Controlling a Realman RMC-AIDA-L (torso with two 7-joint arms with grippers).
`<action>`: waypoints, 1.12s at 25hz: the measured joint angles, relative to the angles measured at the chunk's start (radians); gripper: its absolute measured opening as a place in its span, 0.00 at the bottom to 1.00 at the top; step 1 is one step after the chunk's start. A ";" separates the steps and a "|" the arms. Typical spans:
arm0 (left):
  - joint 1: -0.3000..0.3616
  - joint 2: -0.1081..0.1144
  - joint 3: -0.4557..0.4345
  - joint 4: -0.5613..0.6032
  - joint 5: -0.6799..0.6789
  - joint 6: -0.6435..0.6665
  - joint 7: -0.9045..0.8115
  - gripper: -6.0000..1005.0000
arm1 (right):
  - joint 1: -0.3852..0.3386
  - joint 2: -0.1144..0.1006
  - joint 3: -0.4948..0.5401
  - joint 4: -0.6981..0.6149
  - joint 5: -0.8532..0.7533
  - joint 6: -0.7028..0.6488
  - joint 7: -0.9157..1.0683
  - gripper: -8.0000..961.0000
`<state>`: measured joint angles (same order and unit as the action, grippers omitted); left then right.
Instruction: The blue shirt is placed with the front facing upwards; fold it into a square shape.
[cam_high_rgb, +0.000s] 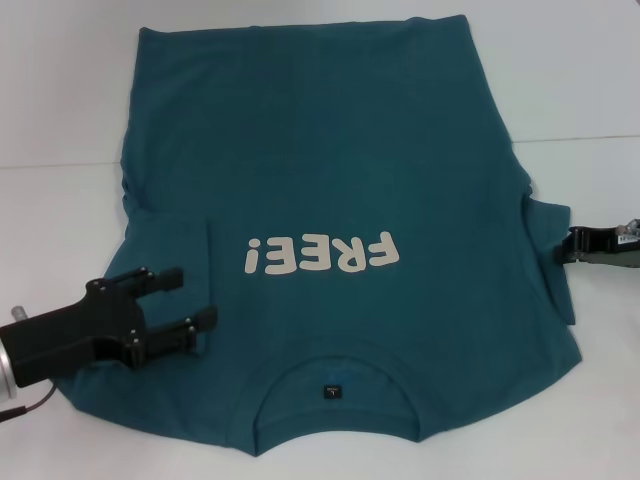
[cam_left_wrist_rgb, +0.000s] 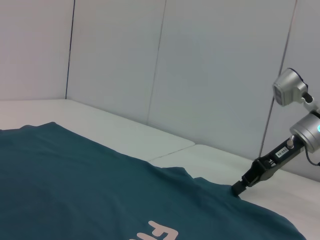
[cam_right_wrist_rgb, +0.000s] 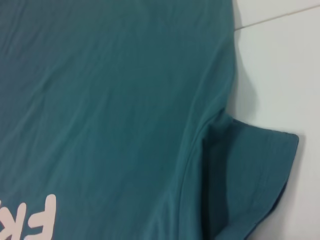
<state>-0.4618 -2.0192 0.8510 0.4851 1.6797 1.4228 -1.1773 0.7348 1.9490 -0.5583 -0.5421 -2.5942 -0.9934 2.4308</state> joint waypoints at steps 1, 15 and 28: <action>0.000 0.001 -0.001 0.001 0.000 0.000 -0.001 0.76 | -0.001 0.000 0.000 0.000 0.000 -0.002 -0.005 0.01; 0.000 0.002 -0.006 0.001 0.000 0.004 -0.008 0.76 | -0.053 -0.008 0.011 -0.121 0.018 -0.104 -0.011 0.02; -0.003 0.002 -0.003 0.003 0.000 0.004 -0.008 0.76 | -0.066 -0.043 0.011 -0.145 0.031 -0.128 0.009 0.04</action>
<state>-0.4648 -2.0171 0.8481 0.4878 1.6797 1.4265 -1.1858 0.6688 1.9055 -0.5468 -0.6874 -2.5632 -1.1217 2.4394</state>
